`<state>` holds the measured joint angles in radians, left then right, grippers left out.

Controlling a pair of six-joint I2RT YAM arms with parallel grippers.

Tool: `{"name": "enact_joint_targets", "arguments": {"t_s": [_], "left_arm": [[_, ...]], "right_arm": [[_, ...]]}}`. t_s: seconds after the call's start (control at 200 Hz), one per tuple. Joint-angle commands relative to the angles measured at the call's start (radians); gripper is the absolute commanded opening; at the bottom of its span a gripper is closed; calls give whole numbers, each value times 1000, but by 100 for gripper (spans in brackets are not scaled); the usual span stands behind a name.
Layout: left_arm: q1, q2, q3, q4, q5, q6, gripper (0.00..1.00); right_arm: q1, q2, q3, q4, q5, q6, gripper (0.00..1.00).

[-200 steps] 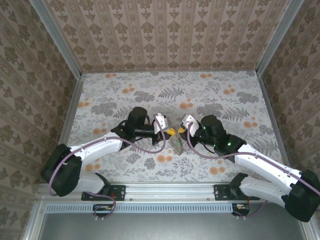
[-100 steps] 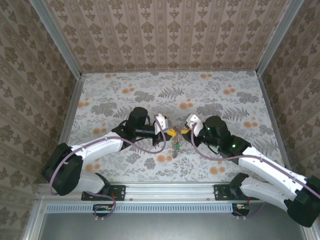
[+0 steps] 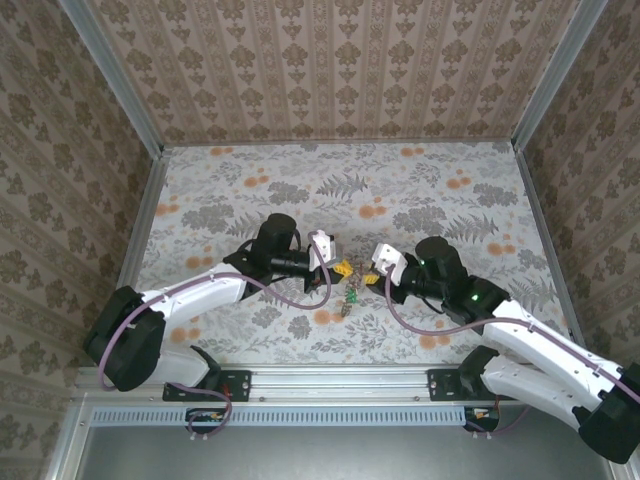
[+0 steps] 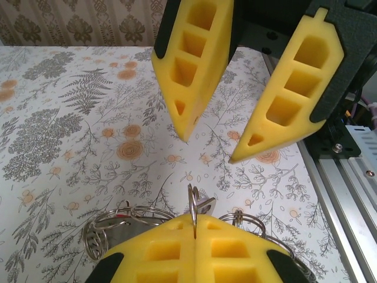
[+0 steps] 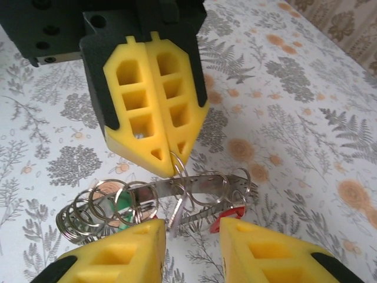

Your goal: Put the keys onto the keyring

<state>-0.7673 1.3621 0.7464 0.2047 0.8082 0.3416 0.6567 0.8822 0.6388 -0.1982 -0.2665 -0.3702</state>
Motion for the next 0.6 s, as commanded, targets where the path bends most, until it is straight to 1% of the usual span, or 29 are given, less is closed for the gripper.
{"name": "enact_joint_targets", "arguments": {"t_s": [0.0, 0.095, 0.22, 0.595], "left_arm": [[-7, -20, 44, -17, 49, 29, 0], [-6, -23, 45, -27, 52, 37, 0], [-6, -27, 43, -28, 54, 35, 0], [-7, -24, 44, -27, 49, 36, 0]], "right_arm": [[-2, 29, 49, 23, -72, -20, 31], [-2, 49, 58, 41, -99, -17, 30], [-2, 73, 63, 58, -97, -27, 28], [-2, 92, 71, 18, -102, -48, 27]]}}
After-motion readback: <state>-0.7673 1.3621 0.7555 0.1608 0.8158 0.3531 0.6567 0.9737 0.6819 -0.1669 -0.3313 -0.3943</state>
